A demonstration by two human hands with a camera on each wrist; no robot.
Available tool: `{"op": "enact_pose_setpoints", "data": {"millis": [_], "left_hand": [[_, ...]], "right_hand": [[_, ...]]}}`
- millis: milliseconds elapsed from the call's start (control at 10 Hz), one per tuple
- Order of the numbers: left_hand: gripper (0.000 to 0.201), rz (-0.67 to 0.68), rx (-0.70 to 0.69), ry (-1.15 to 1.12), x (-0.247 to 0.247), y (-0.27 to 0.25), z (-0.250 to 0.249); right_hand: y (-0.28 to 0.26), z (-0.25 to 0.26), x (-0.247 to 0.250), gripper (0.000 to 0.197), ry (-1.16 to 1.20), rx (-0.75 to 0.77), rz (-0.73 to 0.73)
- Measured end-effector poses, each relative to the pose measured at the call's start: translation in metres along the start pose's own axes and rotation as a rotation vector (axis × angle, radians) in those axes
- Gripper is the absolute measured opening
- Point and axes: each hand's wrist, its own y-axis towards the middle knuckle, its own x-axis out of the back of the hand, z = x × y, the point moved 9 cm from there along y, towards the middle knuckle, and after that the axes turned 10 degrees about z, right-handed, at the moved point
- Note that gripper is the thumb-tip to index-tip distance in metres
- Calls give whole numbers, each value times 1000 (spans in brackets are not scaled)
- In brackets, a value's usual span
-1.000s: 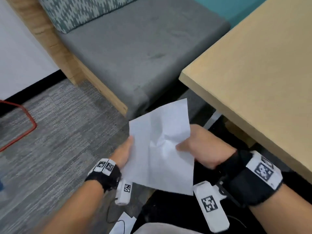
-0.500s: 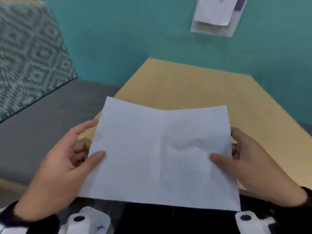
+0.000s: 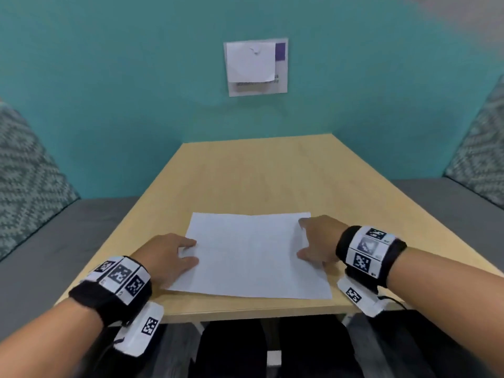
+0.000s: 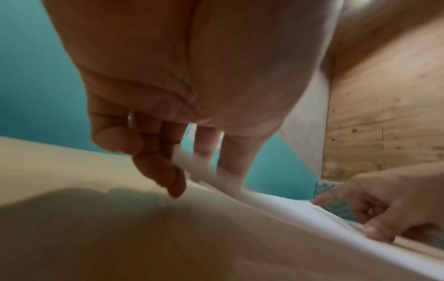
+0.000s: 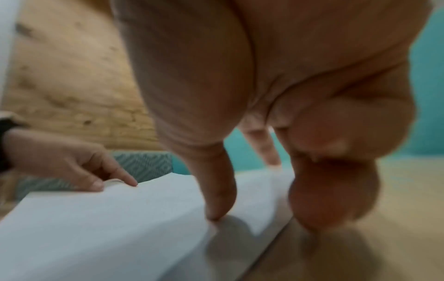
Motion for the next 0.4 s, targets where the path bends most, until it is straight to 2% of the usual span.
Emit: {"op": "enact_pose_setpoints", "data": {"millis": [100,200,300,400], "left_hand": [[66,96,53,185,-9,9,5],[72,100,94,248,-12,13,10],[76,114,86,209,-16,13,13],[82,24,36,41,-15,7,16]], "right_hand": [[5,4,-1,53,-120,17,0],[6,8,-5,49,-189,43,57],[4,5,-2,55,-143,84,69],[-20,0,34,63,60,133,-76]]}}
